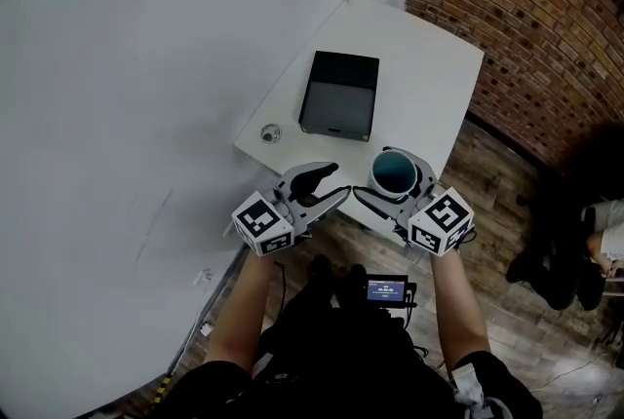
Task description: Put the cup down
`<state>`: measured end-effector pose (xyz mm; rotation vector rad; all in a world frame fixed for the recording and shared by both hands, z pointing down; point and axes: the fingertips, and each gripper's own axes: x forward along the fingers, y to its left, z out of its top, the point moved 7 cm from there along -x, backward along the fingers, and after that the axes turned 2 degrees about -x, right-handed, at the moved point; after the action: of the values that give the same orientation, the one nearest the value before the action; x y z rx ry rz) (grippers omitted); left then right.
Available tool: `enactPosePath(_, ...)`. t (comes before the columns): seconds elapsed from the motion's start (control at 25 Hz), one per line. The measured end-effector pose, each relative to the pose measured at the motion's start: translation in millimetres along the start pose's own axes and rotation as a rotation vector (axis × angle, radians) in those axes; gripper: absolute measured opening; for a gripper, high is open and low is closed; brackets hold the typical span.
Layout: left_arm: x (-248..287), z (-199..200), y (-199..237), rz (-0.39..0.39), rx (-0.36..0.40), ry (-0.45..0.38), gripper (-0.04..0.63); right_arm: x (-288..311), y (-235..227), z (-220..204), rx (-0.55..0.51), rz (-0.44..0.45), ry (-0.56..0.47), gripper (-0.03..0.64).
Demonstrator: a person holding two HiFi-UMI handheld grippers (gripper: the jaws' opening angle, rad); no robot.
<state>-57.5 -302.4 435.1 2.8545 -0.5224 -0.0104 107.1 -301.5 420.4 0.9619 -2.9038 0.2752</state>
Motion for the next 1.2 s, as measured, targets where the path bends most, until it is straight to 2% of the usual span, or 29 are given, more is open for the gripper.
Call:
enactPosePath(0.28, 13.0, 6.2, 32.7, 0.017, 0.002, -0.009, 0.193, 34.3, -53.6, 8.0, -0.020, -0.086, -0.021, 0.410)
enactPosePath(0.52, 22.1, 8.0, 54.9, 0.001, 0.059, 0.027, 0.193, 72.0, -109.1, 7.7, 0.008, -0.141, -0.042, 0.410)
enactPosePath(1.2, 36.7, -16.1, 102.0, 0.013, 0.022, 0.031, 0.193, 169.1, -229.5, -25.6, -0.057, -0.217, -0.029, 0.410)
